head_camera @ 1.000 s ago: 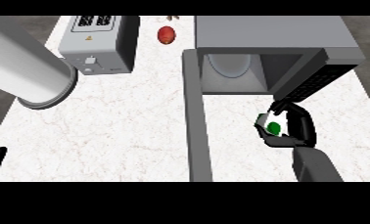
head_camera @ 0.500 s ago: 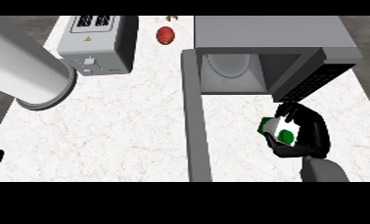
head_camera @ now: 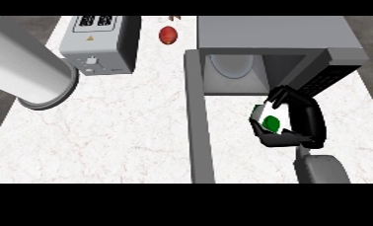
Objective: Pick up the milk, place it into the microwave and close the microwave
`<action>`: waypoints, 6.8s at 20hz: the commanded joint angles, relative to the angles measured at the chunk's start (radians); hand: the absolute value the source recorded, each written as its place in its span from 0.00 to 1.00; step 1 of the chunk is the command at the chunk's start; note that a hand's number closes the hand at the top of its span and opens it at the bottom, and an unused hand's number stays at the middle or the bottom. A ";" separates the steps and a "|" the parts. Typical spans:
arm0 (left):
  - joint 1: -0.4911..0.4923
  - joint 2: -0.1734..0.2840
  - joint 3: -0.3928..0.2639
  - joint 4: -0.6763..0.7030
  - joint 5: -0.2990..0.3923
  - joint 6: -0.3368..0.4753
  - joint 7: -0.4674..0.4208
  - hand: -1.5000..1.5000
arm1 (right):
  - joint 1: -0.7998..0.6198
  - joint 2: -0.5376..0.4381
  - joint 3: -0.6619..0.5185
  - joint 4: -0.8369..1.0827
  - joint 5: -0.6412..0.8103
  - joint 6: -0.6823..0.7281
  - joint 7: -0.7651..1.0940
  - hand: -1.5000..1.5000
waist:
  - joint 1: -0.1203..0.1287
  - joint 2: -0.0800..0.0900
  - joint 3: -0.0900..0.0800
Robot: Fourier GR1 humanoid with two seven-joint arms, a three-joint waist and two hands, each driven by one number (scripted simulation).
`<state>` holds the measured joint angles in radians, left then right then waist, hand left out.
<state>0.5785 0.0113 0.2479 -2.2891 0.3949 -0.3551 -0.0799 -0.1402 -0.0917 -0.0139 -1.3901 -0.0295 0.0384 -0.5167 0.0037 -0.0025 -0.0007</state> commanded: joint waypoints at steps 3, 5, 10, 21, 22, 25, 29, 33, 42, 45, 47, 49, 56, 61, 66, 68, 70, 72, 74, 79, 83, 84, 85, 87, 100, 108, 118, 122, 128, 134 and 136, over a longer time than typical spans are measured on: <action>-0.032 -0.010 0.034 0.100 -0.011 -0.050 -0.052 0.00 | -0.191 0.015 0.005 0.049 0.076 -0.104 0.173 1.00 | 0.006 0.002 0.000; -0.022 0.000 0.046 0.017 0.012 -0.025 0.008 0.00 | -0.295 0.042 -0.008 0.169 0.095 -0.142 0.180 1.00 | 0.013 0.004 0.001; -0.060 0.016 0.076 0.046 0.042 -0.036 0.026 0.00 | -0.451 -0.008 -0.073 0.411 0.083 -0.100 0.115 1.00 | 0.017 0.006 0.001; -0.096 0.040 0.073 0.095 0.055 -0.073 0.017 0.00 | -0.578 -0.022 -0.109 0.578 0.137 -0.191 0.043 1.00 | 0.065 0.020 0.001; -0.102 0.032 0.056 0.083 0.035 -0.066 0.020 0.00 | -0.587 -0.027 -0.112 0.584 0.149 -0.212 0.028 1.00 | 0.081 0.027 0.001; -0.141 0.045 0.049 0.093 0.040 -0.062 0.032 0.00 | -0.586 -0.013 -0.100 0.590 0.169 -0.245 -0.014 1.00 | 0.089 0.032 0.001; -0.153 0.029 0.019 0.082 0.020 -0.054 0.038 0.00 | -0.576 -0.056 -0.098 0.587 0.206 -0.282 -0.041 1.00 | 0.105 0.035 0.001; -0.171 0.049 0.019 0.095 0.028 -0.066 0.047 0.00 | -0.563 -0.066 -0.111 0.570 0.206 -0.317 -0.040 1.00 | 0.129 0.041 -0.001; -0.203 0.062 0.008 0.099 -0.007 -0.063 0.053 0.00 | -0.471 -0.024 -0.204 0.520 0.186 -0.519 -0.124 1.00 | 0.166 0.059 0.000; -0.220 0.068 0.002 0.103 -0.025 -0.064 0.051 0.00 | -0.434 -0.050 -0.182 0.498 0.273 -0.603 -0.182 0.00 | 0.175 0.065 -0.006; -0.236 0.081 0.007 0.098 -0.035 -0.056 0.063 0.00 | -0.422 -0.049 -0.182 0.500 0.303 -0.632 -0.195 0.00 | 0.180 0.069 -0.003; -0.243 0.087 -0.002 0.107 -0.048 -0.063 0.064 0.00 | -0.415 -0.055 -0.196 0.494 0.315 -0.646 -0.200 0.00 | 0.182 0.073 -0.003; -0.269 0.090 -0.019 0.117 -0.064 -0.060 0.073 0.00 | -0.367 -0.005 -0.196 0.484 0.334 -0.639 -0.190 0.00 | 0.216 0.080 -0.001; -0.291 0.086 -0.050 0.128 -0.072 -0.067 0.078 0.00 | -0.356 0.026 -0.177 0.487 0.295 -0.571 -0.192 0.00 | 0.229 0.081 0.001; -0.310 0.078 -0.073 0.130 -0.093 -0.065 0.075 0.00 | -0.394 0.030 -0.187 0.519 0.270 -0.543 -0.169 0.00 | 0.217 0.072 0.002; -0.324 0.088 -0.079 0.131 -0.105 -0.063 0.088 0.00 | -0.402 0.034 -0.186 0.539 0.274 -0.543 -0.161 0.00 | 0.210 0.073 0.003; -0.321 0.072 -0.086 0.137 -0.113 -0.056 0.079 0.00 | -0.411 0.034 -0.187 0.560 0.283 -0.552 -0.149 0.00 | 0.209 0.070 0.001; -0.325 0.072 -0.089 0.145 -0.129 -0.056 0.073 0.00 | -0.427 0.017 -0.196 0.570 0.280 -0.535 -0.134 0.00 | 0.197 0.067 0.000; -0.325 0.071 -0.095 0.141 -0.139 -0.052 0.079 0.00 | -0.444 0.008 -0.204 0.579 0.282 -0.536 -0.128 0.00 | 0.193 0.063 0.001; -0.319 0.055 -0.115 0.148 -0.149 -0.046 0.082 0.00 | -0.471 0.000 -0.216 0.619 0.284 -0.533 -0.121 0.00 | 0.183 0.059 0.001; -0.339 0.051 -0.133 0.135 -0.161 -0.036 0.097 0.00 | -0.483 -0.003 -0.210 0.656 0.278 -0.490 -0.124 0.00 | 0.160 0.053 0.003; -0.336 0.035 -0.151 0.134 -0.170 -0.035 0.085 0.00 | -0.494 0.007 -0.209 0.657 0.273 -0.489 -0.122 0.00 | 0.166 0.053 0.003; -0.334 0.032 -0.156 0.139 -0.184 -0.027 0.095 0.00 | -0.486 -0.003 -0.199 0.674 0.280 -0.471 -0.129 0.00 | 0.161 0.055 0.003; -0.348 0.024 -0.166 0.130 -0.182 -0.019 0.099 0.00 | -0.501 -0.009 -0.213 0.686 0.259 -0.449 -0.127 0.00 | 0.147 0.051 0.004; -0.339 -0.006 -0.237 0.170 -0.257 -0.013 0.100 0.00 | -0.492 0.050 -0.207 0.782 0.194 -0.333 -0.199 0.00 | 0.080 0.033 0.003; -0.380 0.015 -0.287 0.217 -0.271 -0.052 0.115 0.00 | -0.482 0.037 -0.218 0.799 0.123 -0.193 -0.217 0.00 | 0.037 0.022 0.002; -0.492 0.017 -0.418 0.399 -0.430 -0.092 0.075 1.00 | -0.424 0.011 -0.210 0.845 0.094 -0.090 -0.288 0.00 | 0.001 0.005 0.001; -0.552 -0.001 -0.411 0.474 -0.444 -0.069 0.090 1.00 | -0.206 0.038 -0.137 0.595 0.088 -0.041 -0.227 0.00 | -0.014 -0.001 0.000; -0.588 0.033 -0.497 0.601 -0.570 -0.108 0.034 1.00 | 0.000 0.031 -0.073 0.294 0.075 0.005 -0.140 0.00 | -0.030 -0.004 -0.001; -0.662 -0.011 -0.679 0.802 -0.613 0.018 -0.045 1.00 | 0.206 0.018 -0.027 0.042 0.071 0.028 -0.111 0.00 | -0.026 0.000 0.000; -0.672 -0.011 -0.688 0.886 -0.624 0.017 -0.099 1.00 | 0.234 -0.017 -0.044 -0.081 0.030 0.057 -0.011 0.00 | -0.028 0.000 -0.001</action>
<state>-0.0678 0.0045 -0.3790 -1.5267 -0.2107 -0.3612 -0.1157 -0.0117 -0.0899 -0.0691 -1.2931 0.0304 0.0665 -0.5991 -0.0212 -0.0034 -0.0009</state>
